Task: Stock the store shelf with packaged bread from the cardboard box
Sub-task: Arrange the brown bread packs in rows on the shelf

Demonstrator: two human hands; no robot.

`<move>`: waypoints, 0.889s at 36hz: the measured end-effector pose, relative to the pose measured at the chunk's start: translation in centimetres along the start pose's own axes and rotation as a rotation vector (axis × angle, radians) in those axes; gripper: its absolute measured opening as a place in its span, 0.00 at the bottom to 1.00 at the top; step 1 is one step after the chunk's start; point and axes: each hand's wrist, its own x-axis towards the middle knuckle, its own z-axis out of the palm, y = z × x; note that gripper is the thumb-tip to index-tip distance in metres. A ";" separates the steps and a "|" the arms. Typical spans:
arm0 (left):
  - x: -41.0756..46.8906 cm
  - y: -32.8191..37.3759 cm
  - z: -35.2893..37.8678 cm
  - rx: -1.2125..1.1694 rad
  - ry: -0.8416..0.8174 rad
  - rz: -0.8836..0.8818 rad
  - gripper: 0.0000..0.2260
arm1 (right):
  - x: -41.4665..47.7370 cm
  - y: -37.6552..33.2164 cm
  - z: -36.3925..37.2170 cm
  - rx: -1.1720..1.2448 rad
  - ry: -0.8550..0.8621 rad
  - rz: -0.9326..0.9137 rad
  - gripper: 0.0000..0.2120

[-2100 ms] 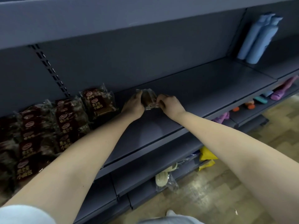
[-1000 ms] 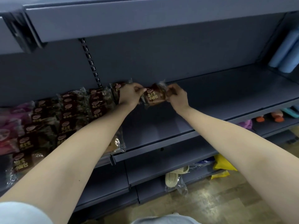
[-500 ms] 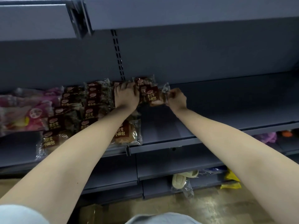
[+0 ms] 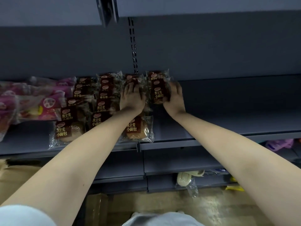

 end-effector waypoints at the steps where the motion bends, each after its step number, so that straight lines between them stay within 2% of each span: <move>1: 0.0 0.0 0.1 -0.003 0.003 -0.001 0.25 | 0.0 0.1 0.2 -0.025 -0.039 -0.024 0.35; 3: 0.0 0.1 0.1 -0.006 0.008 -0.004 0.25 | 0.1 0.2 0.7 -0.083 -0.064 -0.057 0.35; 8: -0.1 0.0 0.2 -0.003 0.000 -0.011 0.25 | 0.7 0.3 1.6 -0.061 -0.035 0.034 0.42; 15: -0.1 0.0 0.2 0.001 0.007 -0.022 0.25 | 1.0 -0.1 2.3 -0.002 0.018 0.014 0.40; 24: -0.2 0.1 0.0 -0.002 -0.020 -0.020 0.25 | 1.7 0.1 2.5 0.073 0.048 0.082 0.37; 28: -0.2 0.2 -0.2 -0.007 -0.037 -0.023 0.25 | 2.4 -0.3 2.1 0.129 0.138 0.165 0.38; 32: -0.1 0.1 -0.5 -0.039 -0.050 -0.019 0.25 | 2.4 -0.9 1.5 0.090 0.276 0.065 0.32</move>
